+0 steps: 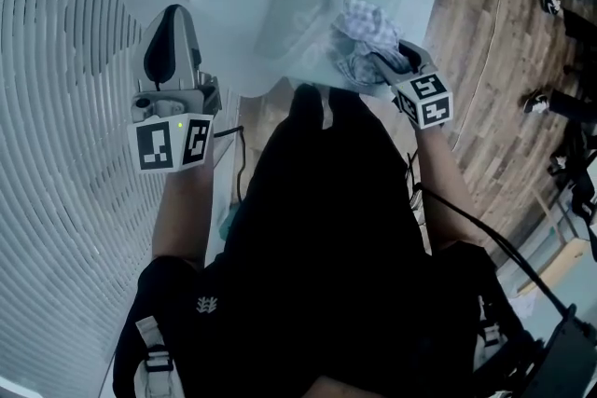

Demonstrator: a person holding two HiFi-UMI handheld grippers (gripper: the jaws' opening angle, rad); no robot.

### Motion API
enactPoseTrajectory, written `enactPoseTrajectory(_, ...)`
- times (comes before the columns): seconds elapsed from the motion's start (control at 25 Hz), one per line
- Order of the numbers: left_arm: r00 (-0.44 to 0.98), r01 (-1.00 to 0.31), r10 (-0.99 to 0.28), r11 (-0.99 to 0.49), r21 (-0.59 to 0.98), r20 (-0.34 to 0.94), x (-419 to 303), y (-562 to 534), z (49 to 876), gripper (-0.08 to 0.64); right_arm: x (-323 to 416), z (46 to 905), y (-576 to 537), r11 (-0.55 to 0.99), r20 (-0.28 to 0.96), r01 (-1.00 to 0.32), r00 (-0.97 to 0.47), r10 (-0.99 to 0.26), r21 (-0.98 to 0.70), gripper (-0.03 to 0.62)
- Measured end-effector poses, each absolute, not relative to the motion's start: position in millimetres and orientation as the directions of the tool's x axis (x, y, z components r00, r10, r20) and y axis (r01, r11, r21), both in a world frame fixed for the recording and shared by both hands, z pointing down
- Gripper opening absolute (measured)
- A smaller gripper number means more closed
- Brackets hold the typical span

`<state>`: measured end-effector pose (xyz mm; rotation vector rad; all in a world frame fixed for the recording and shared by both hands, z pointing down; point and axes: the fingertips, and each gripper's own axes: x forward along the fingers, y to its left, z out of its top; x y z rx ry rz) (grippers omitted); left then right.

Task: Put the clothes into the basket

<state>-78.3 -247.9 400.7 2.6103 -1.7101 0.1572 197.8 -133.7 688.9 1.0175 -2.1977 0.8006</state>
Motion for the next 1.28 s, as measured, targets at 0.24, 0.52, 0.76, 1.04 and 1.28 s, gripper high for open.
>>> enactPoseTrajectory(0.24, 0.414, -0.909, -0.908, -0.417, -0.03, 0.073, -69.5, -249.8, 395.2, 0.008, 208.0, 670.4, -144.1, 0.518, 0.691, -0.817, -0.528, -0.494, -0.254, 0.213)
enactPoseTrajectory(0.52, 0.424, -0.904, -0.905, -0.426, -0.047, 0.033, -64.1, -244.7, 379.3, 0.006, 216.1, 637.7, -158.0, 0.515, 0.659, -0.83, -0.512, -0.551, -0.214, 0.213)
enactPoseTrajectory(0.76, 0.424, -0.904, -0.906, -0.424, -0.052, 0.022, -66.5, -234.1, 361.0, 0.006, 217.7, 597.8, -163.5, 0.513, 0.624, -0.837, -0.508, -0.594, -0.193, 0.213)
enactPoseTrajectory(1.04, 0.42, -0.907, -0.907, -0.418, -0.059, -0.023, -72.0, -237.6, 348.0, 0.006, 215.2, 564.7, -181.0, 0.529, 0.58, -0.835, -0.507, -0.637, -0.149, 0.213)
enactPoseTrajectory(1.28, 0.423, -0.906, -0.905, -0.42, -0.063, -0.053, -72.1, -246.1, 338.6, 0.006, 221.4, 544.3, -204.4, 0.519, 0.553, -0.846, -0.492, -0.673, -0.122, 0.213)
